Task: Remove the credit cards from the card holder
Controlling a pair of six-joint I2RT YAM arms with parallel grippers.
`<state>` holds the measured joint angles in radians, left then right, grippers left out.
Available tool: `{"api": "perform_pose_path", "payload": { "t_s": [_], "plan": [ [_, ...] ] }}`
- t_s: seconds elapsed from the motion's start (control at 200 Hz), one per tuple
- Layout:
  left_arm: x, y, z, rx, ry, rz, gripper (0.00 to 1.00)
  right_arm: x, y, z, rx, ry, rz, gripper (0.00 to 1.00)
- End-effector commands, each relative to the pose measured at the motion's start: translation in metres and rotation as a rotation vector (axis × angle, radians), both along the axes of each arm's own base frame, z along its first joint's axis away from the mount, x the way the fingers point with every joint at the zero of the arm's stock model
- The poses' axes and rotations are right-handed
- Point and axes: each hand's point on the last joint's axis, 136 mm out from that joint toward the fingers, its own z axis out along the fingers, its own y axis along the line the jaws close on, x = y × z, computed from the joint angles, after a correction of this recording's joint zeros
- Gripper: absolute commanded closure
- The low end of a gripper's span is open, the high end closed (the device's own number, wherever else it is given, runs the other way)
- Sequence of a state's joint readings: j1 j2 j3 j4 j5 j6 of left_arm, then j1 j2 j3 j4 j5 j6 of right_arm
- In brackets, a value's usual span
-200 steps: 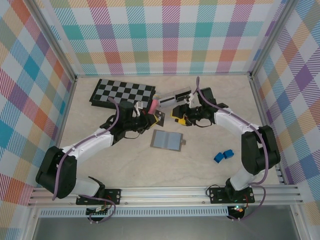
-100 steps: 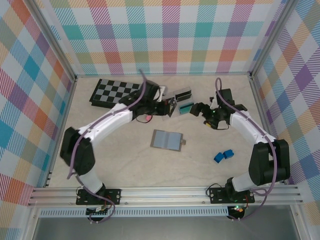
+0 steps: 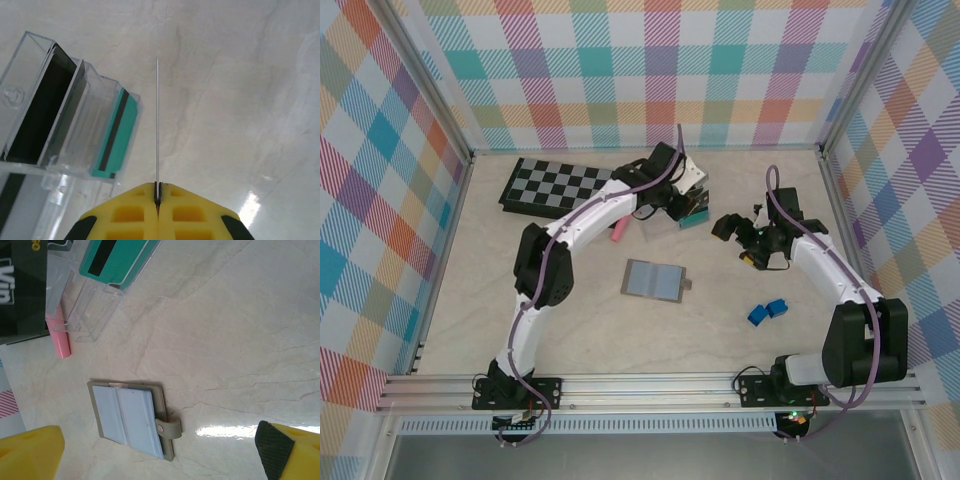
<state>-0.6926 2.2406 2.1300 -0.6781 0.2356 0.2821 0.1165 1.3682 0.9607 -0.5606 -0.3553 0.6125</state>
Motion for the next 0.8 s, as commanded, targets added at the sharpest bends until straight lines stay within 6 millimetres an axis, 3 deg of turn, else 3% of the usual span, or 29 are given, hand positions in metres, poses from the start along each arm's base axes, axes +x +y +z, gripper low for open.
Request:
{"api": "perform_pose_path", "payload": {
  "t_s": [0.0, 0.3, 0.61, 0.795],
  "plan": [
    [0.007, 0.005, -0.011, 0.127, -0.076, -0.08, 1.0, -0.01, -0.003, -0.001, 0.0, 0.027, -0.004, 0.0],
    [0.05, 0.015, -0.014, 0.274, -0.235, -0.03, 1.0, -0.012, -0.002, 0.0, 0.009, 0.036, -0.008, 0.0],
    [0.07, 0.017, -0.028, 0.325, -0.3, -0.032, 1.0, -0.012, 0.001, -0.001, 0.025, 0.049, -0.001, 0.0],
    [0.084, 0.018, -0.023, 0.288, -0.331, -0.01, 1.0, -0.012, 0.002, -0.001, 0.034, 0.054, 0.002, 0.0]
  ]
}}
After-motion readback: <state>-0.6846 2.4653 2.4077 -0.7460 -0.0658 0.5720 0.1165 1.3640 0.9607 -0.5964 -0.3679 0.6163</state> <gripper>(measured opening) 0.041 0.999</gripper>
